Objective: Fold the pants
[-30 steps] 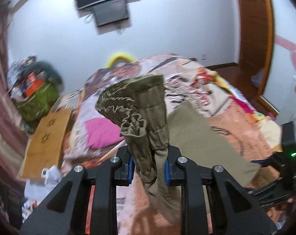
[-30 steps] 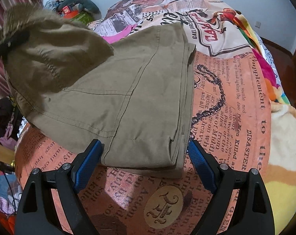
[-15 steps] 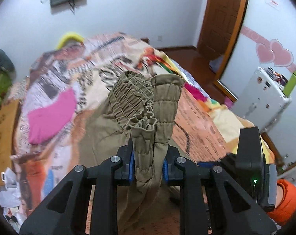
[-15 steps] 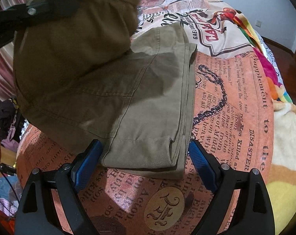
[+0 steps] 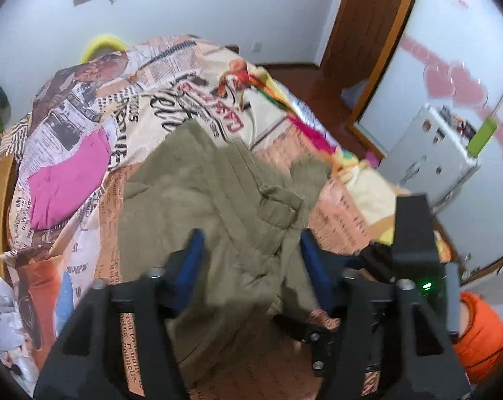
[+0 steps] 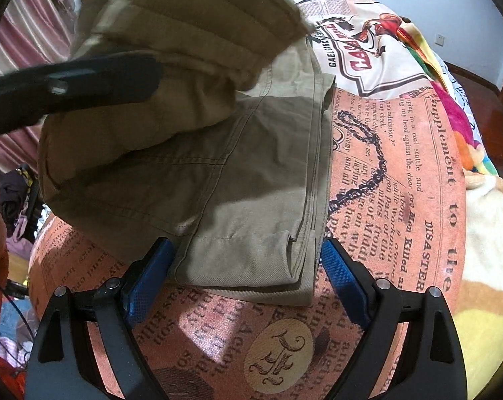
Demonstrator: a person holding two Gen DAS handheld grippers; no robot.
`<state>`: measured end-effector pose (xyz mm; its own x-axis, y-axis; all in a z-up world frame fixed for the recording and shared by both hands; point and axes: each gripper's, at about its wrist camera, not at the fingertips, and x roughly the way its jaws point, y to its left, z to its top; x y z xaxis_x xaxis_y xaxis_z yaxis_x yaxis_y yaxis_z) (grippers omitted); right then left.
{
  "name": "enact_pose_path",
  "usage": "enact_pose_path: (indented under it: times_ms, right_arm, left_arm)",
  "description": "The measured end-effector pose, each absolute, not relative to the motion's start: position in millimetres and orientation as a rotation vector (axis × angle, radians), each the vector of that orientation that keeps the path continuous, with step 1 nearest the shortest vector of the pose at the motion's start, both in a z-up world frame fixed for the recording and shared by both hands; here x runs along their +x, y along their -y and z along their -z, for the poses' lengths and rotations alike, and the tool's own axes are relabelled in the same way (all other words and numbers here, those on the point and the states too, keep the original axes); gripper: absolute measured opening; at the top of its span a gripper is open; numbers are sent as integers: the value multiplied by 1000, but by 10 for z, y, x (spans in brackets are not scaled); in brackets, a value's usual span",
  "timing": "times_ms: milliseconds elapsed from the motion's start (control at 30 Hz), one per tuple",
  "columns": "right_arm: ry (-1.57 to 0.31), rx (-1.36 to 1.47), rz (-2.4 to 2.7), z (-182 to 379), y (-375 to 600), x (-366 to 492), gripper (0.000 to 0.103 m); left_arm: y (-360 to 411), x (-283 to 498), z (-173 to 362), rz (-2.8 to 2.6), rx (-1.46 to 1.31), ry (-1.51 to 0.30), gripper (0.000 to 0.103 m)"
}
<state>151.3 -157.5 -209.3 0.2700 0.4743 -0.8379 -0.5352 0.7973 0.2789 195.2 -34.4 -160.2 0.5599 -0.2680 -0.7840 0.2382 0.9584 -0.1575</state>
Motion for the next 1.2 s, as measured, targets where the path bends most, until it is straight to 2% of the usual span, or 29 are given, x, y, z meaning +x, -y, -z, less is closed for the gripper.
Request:
enact_pose_path:
  times_ms: [200, 433, 700, 1033, 1067, 1200]
  right_arm:
    - [-1103, -60, -680, 2097, 1583, 1524, 90]
    - [-1100, -51, -679, 2095, 1595, 1538, 90]
    - [-1100, -38, -676, 2098, 1616, 1527, 90]
    - [-1109, 43, -618, 2080, 1758, 1545, 89]
    - [-1111, 48, -614, 2080, 1772, 1548, 89]
    - [-1117, 75, -599, 2068, 1828, 1562, 89]
  left_arm:
    - [127, 2033, 1439, 192, -28, -870, 75]
    - [-388, 2492, 1549, 34, -1, -897, 86]
    - [-789, 3276, 2049, -34, -28, -1067, 86]
    - [-507, 3809, 2872, -15, 134, -1255, 86]
    - [-481, 3823, 2938, -31, 172, -1261, 87]
    - [-439, 3776, 3185, -78, 286, -1249, 100]
